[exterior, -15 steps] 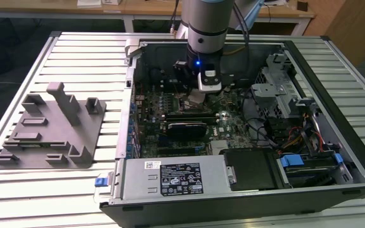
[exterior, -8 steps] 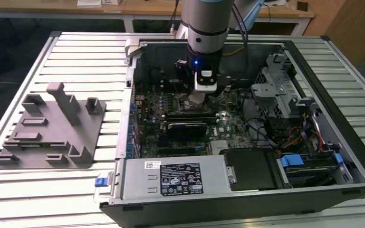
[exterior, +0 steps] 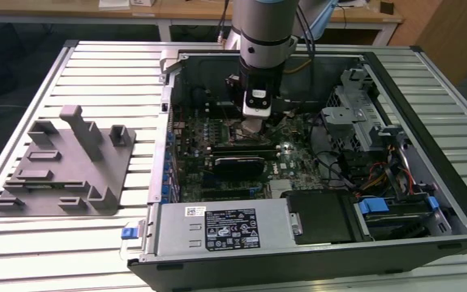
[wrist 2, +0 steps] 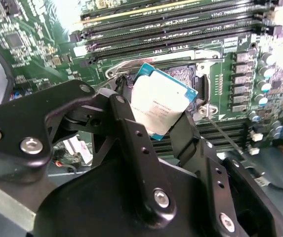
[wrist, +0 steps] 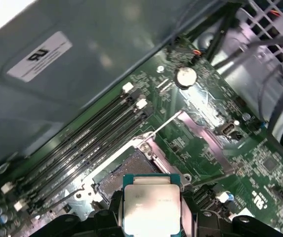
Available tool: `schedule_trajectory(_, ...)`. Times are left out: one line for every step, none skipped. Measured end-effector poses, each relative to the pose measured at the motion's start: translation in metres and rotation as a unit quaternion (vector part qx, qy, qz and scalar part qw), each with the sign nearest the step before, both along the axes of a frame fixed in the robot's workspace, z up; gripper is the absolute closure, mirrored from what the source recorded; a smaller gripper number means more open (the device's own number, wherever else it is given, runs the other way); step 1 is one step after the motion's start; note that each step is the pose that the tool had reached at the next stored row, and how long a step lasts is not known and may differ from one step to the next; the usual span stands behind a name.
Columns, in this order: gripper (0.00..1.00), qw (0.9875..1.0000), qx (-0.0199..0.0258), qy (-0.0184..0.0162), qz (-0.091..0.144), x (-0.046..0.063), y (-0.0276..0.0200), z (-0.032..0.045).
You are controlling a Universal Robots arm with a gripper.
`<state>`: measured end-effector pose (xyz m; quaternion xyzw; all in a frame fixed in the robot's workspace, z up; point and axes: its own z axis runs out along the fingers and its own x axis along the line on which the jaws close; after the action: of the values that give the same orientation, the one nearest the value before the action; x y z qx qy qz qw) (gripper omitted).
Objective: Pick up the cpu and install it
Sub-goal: 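Place the cpu into insertion slot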
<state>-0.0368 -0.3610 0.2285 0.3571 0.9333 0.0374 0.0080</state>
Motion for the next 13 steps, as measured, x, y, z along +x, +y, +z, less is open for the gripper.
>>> schedule_trajectory(0.45,1.0,-0.0001,0.0,-0.007,0.0,0.0,0.0)
schedule_trajectory(0.45,0.9999,-0.0002,0.0,-0.015,0.0,0.0,0.0)
schedule_trajectory(0.45,0.9998,-0.0002,0.0,-0.022,0.0,0.0,-0.0001)
schedule_trajectory(0.45,0.9996,-0.0004,0.0,-0.03,0.0,0.0,-0.0001)
schedule_trajectory(0.45,0.9993,-0.0005,0.0,-0.037,0.0,0.0,-0.0001)
schedule_trajectory(0.45,0.999,-0.0006,0.0,-0.044,0.0,0.0,-0.0001)
schedule_trajectory(0.45,0.9986,-0.0007,0.0,-0.052,0.0,0.0,-0.0001)
schedule_trajectory(0.45,0.9981,-0.0009,0.0,-0.061,0.0,0.0,-0.0001)
schedule_trajectory(0.45,0.9976,-0.001,0.0,-0.069,0.0,0.0,-0.0001)
schedule_trajectory(0.45,0.9971,-0.0011,0.0,-0.076,0.0,0.0,-0.0002)
schedule_trajectory(0.45,0.9964,-0.0012,0.0,-0.084,0.0,0.0,-0.0002)
schedule_trajectory(0.45,0.9957,-0.0013,0.0,-0.092,0.0,0.0,-0.0002)
schedule_trajectory(0.45,0.995,-0.0014,0.0,-0.1,0.0,0.0,-0.0002)
